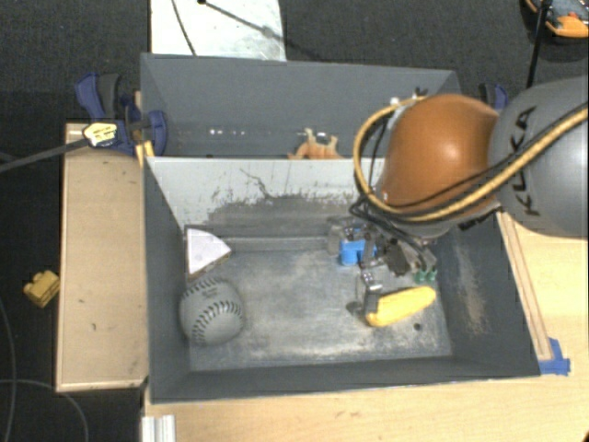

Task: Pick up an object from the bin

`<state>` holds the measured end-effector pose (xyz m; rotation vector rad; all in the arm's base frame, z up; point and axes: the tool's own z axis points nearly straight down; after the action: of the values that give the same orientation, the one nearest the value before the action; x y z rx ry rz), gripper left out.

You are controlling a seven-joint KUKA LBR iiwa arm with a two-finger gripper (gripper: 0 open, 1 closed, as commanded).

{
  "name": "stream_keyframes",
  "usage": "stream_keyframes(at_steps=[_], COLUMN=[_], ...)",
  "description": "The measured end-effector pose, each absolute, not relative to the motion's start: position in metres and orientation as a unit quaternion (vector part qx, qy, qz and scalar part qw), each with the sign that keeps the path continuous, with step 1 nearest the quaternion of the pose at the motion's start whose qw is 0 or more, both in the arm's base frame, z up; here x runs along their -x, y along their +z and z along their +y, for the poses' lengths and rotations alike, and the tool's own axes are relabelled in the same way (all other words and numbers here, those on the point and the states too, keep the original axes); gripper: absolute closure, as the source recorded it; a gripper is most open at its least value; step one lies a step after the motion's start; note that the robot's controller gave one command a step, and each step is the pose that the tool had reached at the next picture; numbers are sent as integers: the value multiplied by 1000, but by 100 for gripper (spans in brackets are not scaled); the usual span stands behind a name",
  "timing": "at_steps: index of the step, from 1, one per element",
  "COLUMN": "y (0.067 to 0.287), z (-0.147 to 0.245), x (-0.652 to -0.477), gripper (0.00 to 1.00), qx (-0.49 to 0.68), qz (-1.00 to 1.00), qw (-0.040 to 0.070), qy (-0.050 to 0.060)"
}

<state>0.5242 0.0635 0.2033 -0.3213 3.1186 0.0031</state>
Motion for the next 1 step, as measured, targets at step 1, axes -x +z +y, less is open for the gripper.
stream_keyframes(at_steps=[1], y=[204], z=[19], x=[-526], gripper=[0], qx=[114], qz=[994], qw=[0], qy=[0])
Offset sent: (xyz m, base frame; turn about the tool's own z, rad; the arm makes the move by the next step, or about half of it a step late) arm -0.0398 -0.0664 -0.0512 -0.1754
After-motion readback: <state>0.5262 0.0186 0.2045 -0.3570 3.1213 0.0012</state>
